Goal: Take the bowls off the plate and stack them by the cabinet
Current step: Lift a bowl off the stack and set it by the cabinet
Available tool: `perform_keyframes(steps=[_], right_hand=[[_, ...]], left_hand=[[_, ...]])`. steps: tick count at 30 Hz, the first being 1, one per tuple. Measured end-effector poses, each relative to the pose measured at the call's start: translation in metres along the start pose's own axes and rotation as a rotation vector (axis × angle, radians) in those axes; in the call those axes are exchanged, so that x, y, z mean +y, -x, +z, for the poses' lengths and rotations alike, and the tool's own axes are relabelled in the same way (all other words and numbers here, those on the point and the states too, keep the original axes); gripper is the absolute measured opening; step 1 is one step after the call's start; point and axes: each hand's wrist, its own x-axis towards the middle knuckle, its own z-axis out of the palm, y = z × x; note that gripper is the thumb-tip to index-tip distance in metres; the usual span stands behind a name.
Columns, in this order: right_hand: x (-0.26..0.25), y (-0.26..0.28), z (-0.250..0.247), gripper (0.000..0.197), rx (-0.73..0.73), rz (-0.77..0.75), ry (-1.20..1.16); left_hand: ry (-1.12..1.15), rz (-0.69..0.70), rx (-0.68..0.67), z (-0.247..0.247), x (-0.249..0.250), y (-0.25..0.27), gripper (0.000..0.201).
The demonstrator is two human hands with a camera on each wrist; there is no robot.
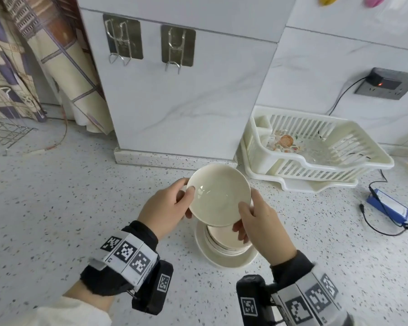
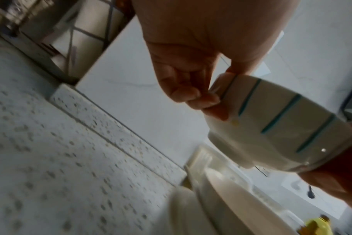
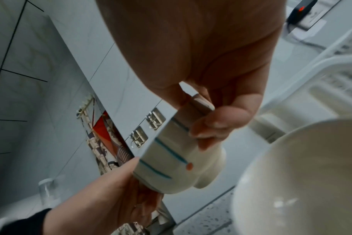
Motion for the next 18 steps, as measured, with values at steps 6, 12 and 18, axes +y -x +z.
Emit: perform_keyframes(steps=[6, 12, 18], right_hand=[[-0.043, -0.031, 0.079, 0.034, -0.098, 0.057, -0.121], [-0.055, -0.074, 0.176, 0.039, -0.272, 0.278, -0.253], [-0.055, -0.110, 0.226, 0.044, -0.240, 0.333, -0.220]], left_hand=[[-0.014, -0.045, 0.015, -0.073, -0.062, -0.008, 0.034], [0.013, -0.135, -0.089, -0.122, -0.138, -0.023, 0.062], [-0.095, -0.178, -0.276, -0.128, -0.181, -0.041, 0.110]])
